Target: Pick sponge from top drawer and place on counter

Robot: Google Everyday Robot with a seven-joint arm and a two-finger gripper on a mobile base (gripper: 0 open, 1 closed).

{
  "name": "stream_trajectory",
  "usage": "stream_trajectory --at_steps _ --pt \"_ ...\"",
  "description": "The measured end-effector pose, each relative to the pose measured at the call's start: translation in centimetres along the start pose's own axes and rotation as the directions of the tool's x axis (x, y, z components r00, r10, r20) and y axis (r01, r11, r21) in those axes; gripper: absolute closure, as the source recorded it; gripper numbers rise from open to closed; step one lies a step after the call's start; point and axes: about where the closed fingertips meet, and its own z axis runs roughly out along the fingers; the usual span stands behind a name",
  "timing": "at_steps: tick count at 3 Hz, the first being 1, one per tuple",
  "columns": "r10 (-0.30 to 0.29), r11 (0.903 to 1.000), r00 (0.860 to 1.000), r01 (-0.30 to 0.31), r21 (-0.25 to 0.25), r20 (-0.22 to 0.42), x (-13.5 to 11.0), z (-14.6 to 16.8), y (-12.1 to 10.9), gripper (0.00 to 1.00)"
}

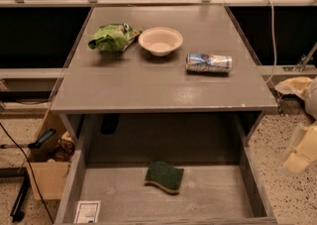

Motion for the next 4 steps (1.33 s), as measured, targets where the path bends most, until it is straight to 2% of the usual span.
stream_trajectory --at_steps 1,2,3,4 --pt "0.007 0.9989 0.994 -0.001 -0.048 0.110 1.3 3.2 1.7 0.00" --pt "0.044 0.9950 0.984 -0.028 -0.096 0.172 1.6 6.7 3.5 0.00" --pt "0.086 0.9904 0.978 -0.064 -0.122 0.189 1.1 9.9 4.8 0.00" --pt "0.101 0.9861 0.984 -0.079 -0.146 0.145 0.1 12.5 6.2 0.00"
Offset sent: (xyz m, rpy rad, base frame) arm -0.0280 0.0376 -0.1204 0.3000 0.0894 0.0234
